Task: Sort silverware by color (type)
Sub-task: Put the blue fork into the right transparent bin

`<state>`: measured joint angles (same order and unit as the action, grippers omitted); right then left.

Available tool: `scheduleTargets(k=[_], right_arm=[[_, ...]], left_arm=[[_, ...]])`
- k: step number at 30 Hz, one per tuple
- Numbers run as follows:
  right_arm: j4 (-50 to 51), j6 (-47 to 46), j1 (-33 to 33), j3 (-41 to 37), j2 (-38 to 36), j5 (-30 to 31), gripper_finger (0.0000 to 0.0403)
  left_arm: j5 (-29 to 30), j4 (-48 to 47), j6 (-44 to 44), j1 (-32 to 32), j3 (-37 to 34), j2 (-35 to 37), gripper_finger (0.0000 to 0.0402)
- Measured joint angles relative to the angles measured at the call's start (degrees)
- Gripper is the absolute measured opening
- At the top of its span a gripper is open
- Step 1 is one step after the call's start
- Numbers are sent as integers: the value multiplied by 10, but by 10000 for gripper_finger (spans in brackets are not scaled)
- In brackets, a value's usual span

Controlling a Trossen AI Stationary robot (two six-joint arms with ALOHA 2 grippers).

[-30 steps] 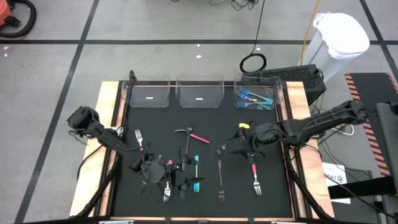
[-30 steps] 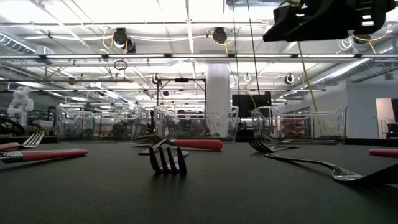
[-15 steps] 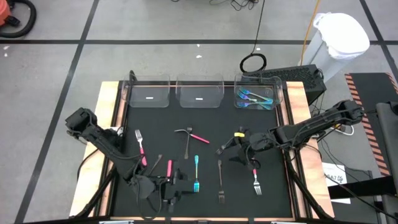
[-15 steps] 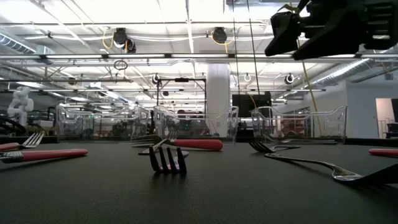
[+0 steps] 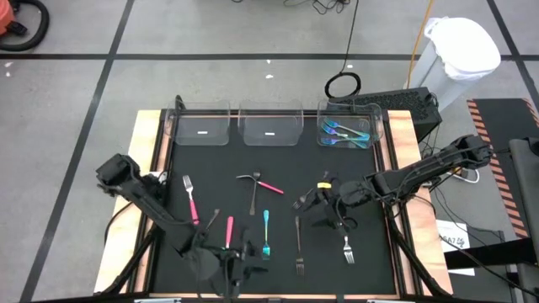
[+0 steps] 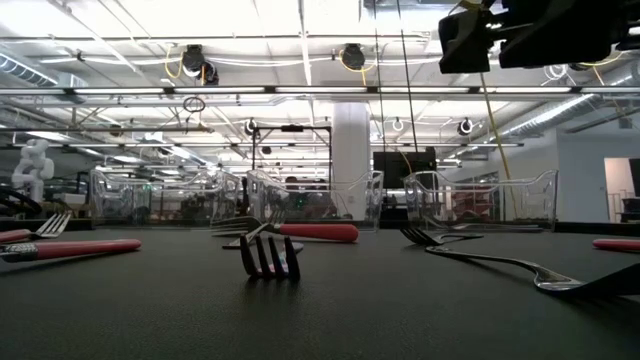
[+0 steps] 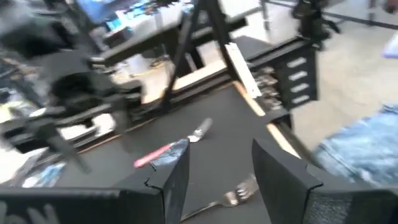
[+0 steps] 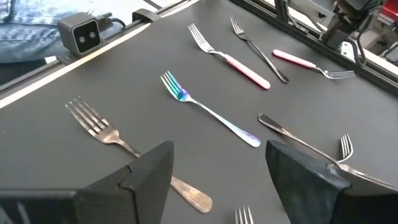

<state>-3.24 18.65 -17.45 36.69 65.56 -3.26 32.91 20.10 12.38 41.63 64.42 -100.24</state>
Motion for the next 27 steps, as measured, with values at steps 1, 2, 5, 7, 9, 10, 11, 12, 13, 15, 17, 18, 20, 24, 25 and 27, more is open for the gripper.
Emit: scheduleTargets(k=[1, 2, 5, 7, 9, 10, 11, 12, 13, 15, 17, 18, 20, 24, 25, 27], right_arm=[[0, 0, -1, 0, 0, 0, 249], [0, 0, -1, 0, 0, 0, 249], [0, -11, -1, 0, 0, 1, 249], [-1, -25, -1, 0, 0, 1, 249], [1, -39, -1, 0, 0, 1, 249], [0, -45, -1, 0, 0, 1, 249], [0, -47, -1, 0, 0, 1, 249], [2, -47, -1, 0, 0, 1, 249], [2, -47, -1, 0, 0, 1, 249], [3, -47, -1, 0, 0, 1, 249], [5, -47, -1, 0, 0, 1, 249], [5, -47, -1, 0, 0, 1, 249], [7, -47, -3, 0, 0, 1, 249], [10, -46, -3, 0, 0, 1, 249], [9, -44, -3, 0, 0, 1, 249], [9, -35, -3, 0, 0, 2, 249]], left_arm=[[-5, -1, 0, 2, 6, -15, 173], [-7, -5, 0, 6, 12, -30, 173], [-11, -8, 0, 16, 45, -81, 173], [-10, -18, -1, 22, 70, -110, 173], [5, -27, -1, 25, 94, -139, 173], [21, -35, -3, 28, 103, -152, 174], [33, -39, -10, 29, 113, -163, 177], [41, -46, -21, 29, 121, -173, 180], [49, -61, -36, 30, 127, -178, 185], [53, -90, -78, 30, 135, -183, 195], [53, -132, -131, 30, 135, -184, 208], [53, -157, -154, 30, 135, -185, 213], [53, -208, -193, 30, 135, -185, 223], [52, -270, -242, 30, 134, -185, 230], [52, -279, -253, 29, 134, -185, 230], [51, -292, -273, 27, 134, -185, 230]])
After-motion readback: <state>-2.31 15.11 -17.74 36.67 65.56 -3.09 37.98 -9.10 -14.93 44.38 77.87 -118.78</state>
